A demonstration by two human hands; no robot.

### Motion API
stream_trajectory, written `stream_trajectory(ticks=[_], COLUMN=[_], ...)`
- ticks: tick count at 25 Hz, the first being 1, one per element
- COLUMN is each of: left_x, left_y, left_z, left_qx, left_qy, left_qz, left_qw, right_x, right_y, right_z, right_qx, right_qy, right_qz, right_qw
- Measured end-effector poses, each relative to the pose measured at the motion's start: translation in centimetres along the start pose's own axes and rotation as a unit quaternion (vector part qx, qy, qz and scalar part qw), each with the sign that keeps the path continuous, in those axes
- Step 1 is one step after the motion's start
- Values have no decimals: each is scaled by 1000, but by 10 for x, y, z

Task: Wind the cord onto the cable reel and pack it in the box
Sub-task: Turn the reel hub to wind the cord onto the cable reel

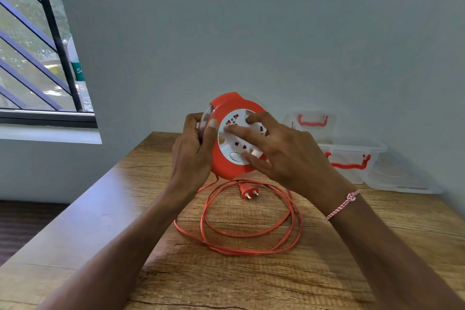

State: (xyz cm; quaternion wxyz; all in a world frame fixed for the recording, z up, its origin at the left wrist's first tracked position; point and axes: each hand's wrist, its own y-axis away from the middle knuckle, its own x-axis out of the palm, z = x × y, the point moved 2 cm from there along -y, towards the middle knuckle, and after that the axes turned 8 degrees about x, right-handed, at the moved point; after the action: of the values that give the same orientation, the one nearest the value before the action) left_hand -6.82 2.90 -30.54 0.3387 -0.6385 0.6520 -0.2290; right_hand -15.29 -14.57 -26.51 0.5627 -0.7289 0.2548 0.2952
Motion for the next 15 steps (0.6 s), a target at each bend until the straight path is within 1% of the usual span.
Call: stream_trajectory(ticks=[3, 6, 11, 13, 15], left_x=[1, 2, 2, 2, 4], left_y=[0, 0, 1, 2, 4], left_z=[2, -1, -1, -1, -4], left_qx=[-2, -10, -3, 1, 13], left_qy=[13, 24, -11, -12, -22], left_qz=[2, 10, 15, 13, 6], left_qw=[1000, 1000, 1000, 1000, 1000], right_x=[0, -3, -2, -1, 0], right_y=[2, 3, 5, 5, 5], right_z=[-2, -4, -3, -3, -1], right_qx=[-32, -50, -32, 0, 55], right_qy=[76, 97, 59, 20, -27], right_qz=[-16, -31, -68, -87, -110], right_qw=[996, 993, 995, 996, 992])
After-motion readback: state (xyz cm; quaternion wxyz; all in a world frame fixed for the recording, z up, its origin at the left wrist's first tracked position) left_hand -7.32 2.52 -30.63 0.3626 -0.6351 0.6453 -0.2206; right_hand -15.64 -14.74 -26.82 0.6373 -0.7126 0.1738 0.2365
